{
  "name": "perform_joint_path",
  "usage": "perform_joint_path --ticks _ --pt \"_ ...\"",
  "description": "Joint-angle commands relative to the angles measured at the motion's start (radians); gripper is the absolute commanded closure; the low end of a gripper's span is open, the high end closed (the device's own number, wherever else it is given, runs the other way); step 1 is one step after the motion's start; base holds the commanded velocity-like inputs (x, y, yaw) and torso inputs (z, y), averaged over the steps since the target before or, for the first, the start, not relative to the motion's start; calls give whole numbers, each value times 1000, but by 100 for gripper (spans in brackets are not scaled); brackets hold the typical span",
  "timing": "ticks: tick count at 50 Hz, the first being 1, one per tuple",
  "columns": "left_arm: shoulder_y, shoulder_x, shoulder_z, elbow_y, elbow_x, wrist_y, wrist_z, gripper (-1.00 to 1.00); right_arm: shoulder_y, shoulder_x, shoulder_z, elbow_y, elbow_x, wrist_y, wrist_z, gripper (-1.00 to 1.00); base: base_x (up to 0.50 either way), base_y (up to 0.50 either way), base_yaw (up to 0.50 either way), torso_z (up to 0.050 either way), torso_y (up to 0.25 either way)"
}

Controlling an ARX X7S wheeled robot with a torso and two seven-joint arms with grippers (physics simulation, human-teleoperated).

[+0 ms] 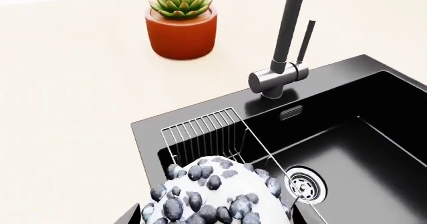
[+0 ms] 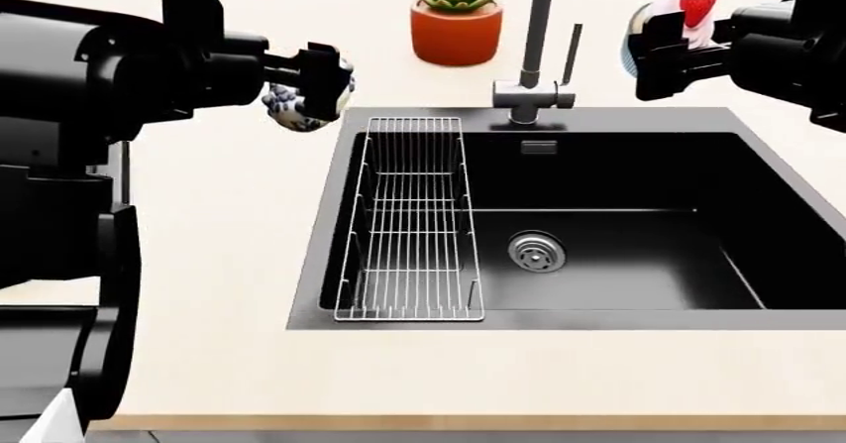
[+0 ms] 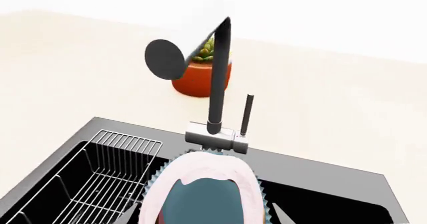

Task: Move the dessert items from the plate to the tray.

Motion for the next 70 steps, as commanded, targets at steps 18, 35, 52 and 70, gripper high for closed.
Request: perform_joint_path --ticks 18,35,52,70 --pt "-6 0 -5 -13 -14 10 -19 100 -7 0 2 2 -15 -13 -23 100 0 500 0 0 0" --pt "-17 0 -4 -20 -20 9 -23 100 -3 -1 2 8 -16 -16 -26 100 0 500 0 0 0" --pt "-22 2 -1 -28 -25 15 -29 100 -10 0 4 4 -13 -23 -25 100 0 500 0 0 0" --pt "-30 -3 -1 -28 -32 9 -34 100 -5 -3 4 7 -13 -23 -28 100 -1 500 0 1 0"
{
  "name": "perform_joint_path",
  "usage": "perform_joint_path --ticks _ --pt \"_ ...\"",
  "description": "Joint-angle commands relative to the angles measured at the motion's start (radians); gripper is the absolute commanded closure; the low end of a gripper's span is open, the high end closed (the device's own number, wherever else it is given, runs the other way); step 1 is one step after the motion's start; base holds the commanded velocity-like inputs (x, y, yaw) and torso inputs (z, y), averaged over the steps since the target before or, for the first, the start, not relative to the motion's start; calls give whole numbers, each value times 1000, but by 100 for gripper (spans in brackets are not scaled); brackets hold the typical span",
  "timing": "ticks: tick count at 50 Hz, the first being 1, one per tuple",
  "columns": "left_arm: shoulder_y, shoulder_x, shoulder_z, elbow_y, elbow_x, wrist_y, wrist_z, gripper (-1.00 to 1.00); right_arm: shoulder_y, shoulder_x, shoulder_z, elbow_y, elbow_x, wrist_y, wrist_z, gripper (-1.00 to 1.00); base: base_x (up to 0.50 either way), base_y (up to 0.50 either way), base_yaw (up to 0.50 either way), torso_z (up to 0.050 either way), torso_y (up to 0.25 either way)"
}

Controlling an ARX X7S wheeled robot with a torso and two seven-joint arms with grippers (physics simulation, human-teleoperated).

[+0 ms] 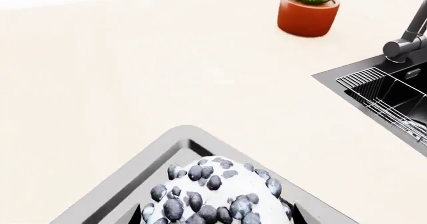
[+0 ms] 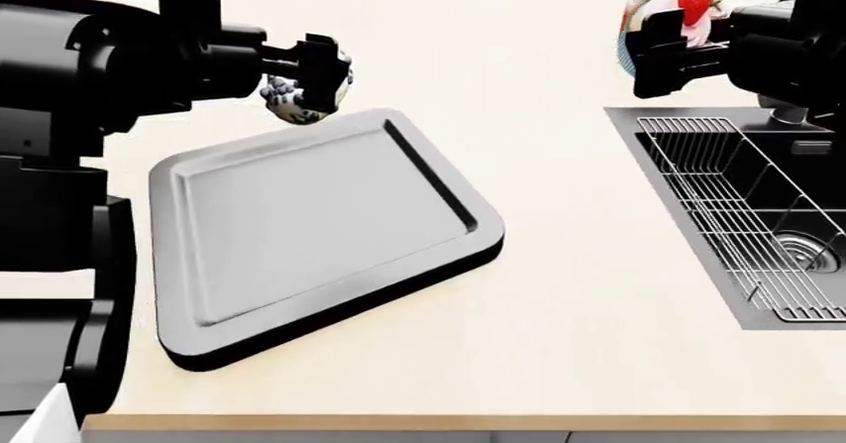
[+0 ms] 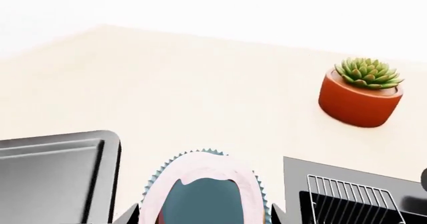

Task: Move the dessert items from the plate to the tray.

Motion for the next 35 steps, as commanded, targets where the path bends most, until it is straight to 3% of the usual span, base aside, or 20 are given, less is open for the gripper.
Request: perform_joint_path --ticks 1,5,23,35 --pt "-8 0 -7 -1 -9 -6 -13 100 7 -1 0 -2 -17 2 -17 100 -1 500 0 0 0" --pt "-7 0 -6 1 -11 -7 -15 100 3 1 6 -1 -10 0 -14 100 -1 500 0 0 0" --pt "67 9 134 -286 74 207 -2 100 -34 0 29 1 0 -51 -19 100 0 0 0 0 0" --pt "89 -2 175 -361 85 242 29 100 -23 -13 19 29 -20 -53 -26 100 0 0 0 0 0"
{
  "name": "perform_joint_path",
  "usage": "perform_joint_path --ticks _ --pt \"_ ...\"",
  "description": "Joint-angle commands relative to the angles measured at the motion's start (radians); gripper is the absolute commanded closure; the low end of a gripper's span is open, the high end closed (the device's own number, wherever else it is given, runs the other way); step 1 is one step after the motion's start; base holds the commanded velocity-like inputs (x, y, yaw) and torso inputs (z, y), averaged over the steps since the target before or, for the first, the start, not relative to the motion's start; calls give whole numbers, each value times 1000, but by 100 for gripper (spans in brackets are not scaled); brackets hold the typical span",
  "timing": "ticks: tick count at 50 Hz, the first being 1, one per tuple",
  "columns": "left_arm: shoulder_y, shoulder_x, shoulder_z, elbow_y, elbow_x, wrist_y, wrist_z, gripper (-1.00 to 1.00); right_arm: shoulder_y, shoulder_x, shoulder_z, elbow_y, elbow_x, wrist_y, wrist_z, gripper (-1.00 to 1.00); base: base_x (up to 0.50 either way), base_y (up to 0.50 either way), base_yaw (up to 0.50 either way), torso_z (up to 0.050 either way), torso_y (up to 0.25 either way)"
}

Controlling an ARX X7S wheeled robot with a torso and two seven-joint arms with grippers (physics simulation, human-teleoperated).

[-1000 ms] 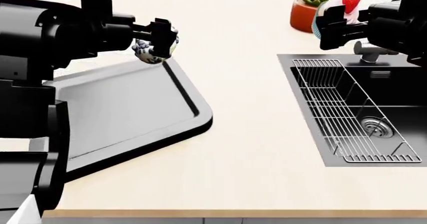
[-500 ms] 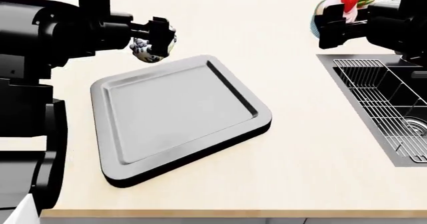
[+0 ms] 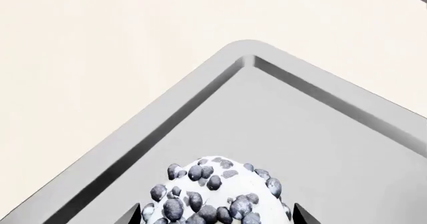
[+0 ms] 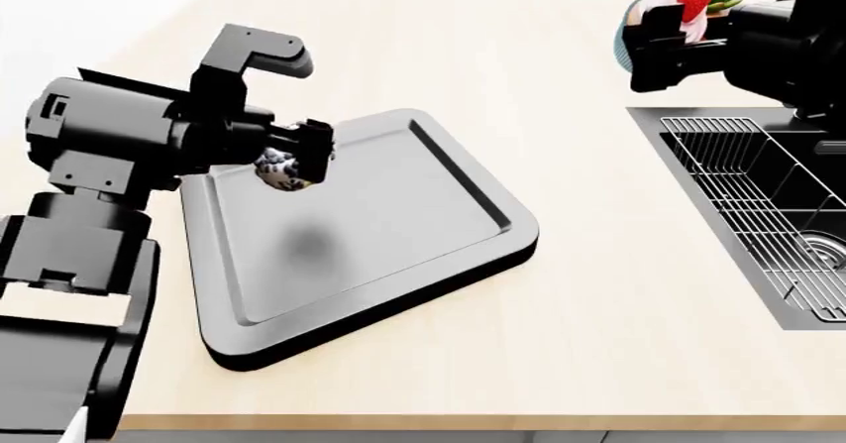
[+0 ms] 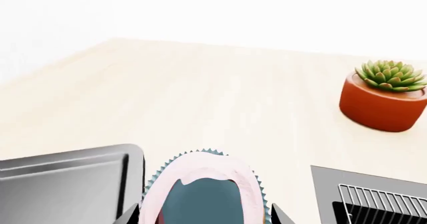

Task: Move the dessert items from the plate to the tray.

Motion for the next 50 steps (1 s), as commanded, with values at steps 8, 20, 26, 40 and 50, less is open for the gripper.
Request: perform_joint_path --ticks 8,20,26,40,50 --pt "-14 6 42 -152 12 81 25 -100 4 -16 -9 28 -41 -14 -31 100 0 0 0 0 0" --pt "-100 -36 -92 27 -51 -16 -24 -100 -19 -15 -2 2 -51 -57 -50 100 0 0 0 0 1" --pt "-240 -8 -279 -139 -56 64 -224 -100 -103 -39 -11 -163 -19 -100 -89 100 0 0 0 0 0" --pt "-221 1 -304 -100 -74 46 -251 -100 -209 -219 -150 -190 -76 -125 -210 100 0 0 0 0 0" --pt "-150 -5 -289 7 -83 -8 -247 -100 -215 -397 -175 -27 -100 -184 -279 100 0 0 0 0 0"
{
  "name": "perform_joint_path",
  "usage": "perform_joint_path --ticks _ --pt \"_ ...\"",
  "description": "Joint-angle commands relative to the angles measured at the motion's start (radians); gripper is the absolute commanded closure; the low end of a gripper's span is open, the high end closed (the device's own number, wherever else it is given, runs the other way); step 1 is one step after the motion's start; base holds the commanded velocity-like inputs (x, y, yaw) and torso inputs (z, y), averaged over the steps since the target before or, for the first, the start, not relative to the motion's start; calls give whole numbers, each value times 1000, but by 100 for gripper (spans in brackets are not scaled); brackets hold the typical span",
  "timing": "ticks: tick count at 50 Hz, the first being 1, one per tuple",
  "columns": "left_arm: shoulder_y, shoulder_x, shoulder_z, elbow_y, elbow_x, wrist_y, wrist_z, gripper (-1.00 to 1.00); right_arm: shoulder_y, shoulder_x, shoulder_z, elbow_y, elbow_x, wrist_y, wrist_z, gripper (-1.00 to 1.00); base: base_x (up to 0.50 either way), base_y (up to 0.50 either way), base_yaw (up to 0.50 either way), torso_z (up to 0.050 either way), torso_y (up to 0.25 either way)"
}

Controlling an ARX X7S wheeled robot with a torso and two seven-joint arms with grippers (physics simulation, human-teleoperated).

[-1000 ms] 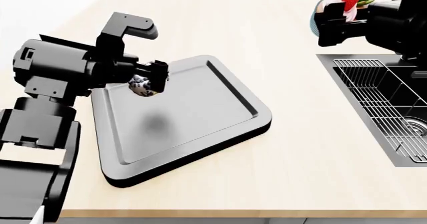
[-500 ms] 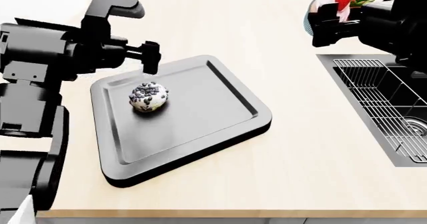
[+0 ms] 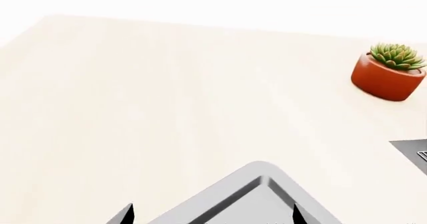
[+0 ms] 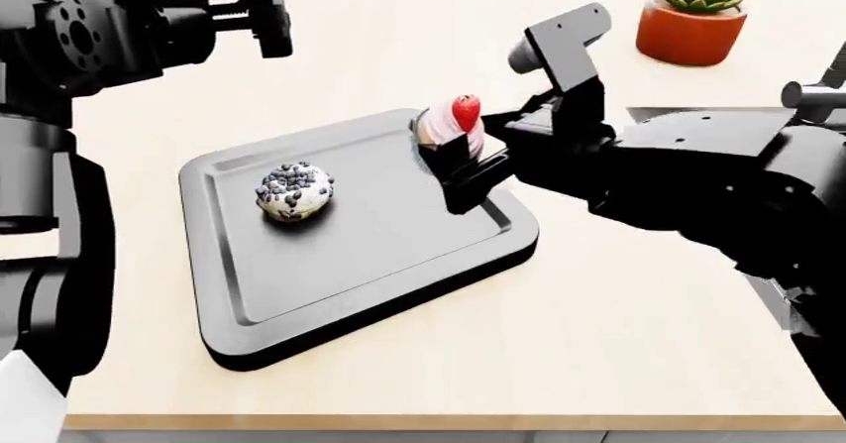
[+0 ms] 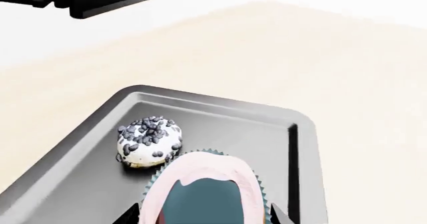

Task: Move the dessert items from the plate to the tray.

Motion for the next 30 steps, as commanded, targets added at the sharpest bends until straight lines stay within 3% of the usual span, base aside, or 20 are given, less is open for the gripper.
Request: perform_joint_path --ticks 1,17,24,25,30 --pt "47 -4 -11 95 -15 -55 -18 -100 -20 -171 -43 130 -47 -49 -101 100 0 0 0 0 0" --pt "55 -7 -3 114 -19 -68 -19 -100 72 -385 -174 597 -144 -2 -268 100 0 0 0 0 0" --pt "36 -12 -2 51 -17 -26 -8 -100 88 -410 -185 651 -161 -16 -296 100 0 0 0 0 0" --pt "34 -13 -1 42 -16 -20 -6 -100 88 -411 -187 650 -162 -17 -298 -100 0 0 0 0 0" --pt "28 -15 3 15 -15 0 2 -100 89 -410 -190 645 -169 -32 -308 -100 0 0 0 0 0"
